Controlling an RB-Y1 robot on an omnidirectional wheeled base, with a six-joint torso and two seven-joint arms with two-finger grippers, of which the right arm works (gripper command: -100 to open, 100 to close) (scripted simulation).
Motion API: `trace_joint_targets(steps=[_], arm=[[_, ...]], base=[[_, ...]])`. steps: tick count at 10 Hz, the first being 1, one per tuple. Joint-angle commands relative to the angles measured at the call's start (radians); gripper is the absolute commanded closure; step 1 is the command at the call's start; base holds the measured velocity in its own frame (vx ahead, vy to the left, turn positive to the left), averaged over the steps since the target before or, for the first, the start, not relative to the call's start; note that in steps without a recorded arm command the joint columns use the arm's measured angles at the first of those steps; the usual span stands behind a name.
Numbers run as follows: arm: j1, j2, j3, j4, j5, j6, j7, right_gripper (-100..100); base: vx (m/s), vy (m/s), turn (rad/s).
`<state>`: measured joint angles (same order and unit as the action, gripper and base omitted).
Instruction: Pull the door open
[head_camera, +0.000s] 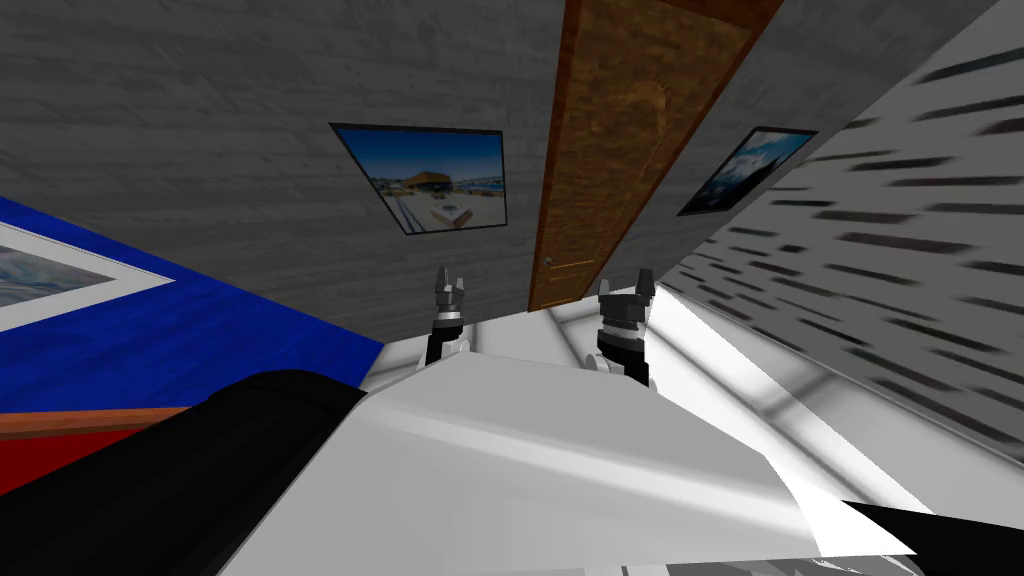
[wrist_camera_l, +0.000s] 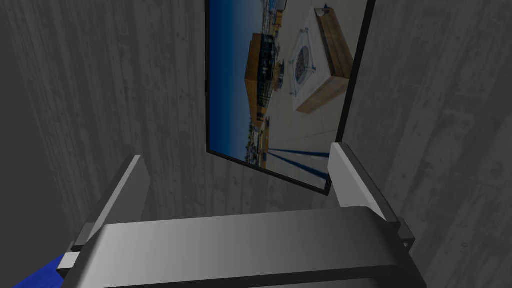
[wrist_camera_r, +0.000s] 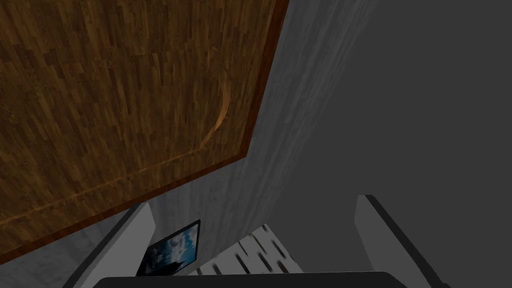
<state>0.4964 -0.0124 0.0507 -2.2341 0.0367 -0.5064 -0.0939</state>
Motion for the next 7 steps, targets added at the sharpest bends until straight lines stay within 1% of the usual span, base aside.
trace_joint_targets(steps=[1,3,6,7], arm=[[-0.012,-0.013,-0.003,0.041,-0.003,-0.007,-0.005,-100],[-0.024,-0.026,-0.006,0.081,-0.007,-0.014,-0.010,-100],[-0.050,-0.052,-0.012,0.159,-0.014,-0.028,-0.021,-100],[-0.050,-0.052,-0.012,0.167,-0.014,-0.028,-0.021,-100]], base=[[0.082,-0.092,0.128],[0.095,-0.001,0.077],[0.096,-0.006,0.095],[0.055,-0.036,0.037]])
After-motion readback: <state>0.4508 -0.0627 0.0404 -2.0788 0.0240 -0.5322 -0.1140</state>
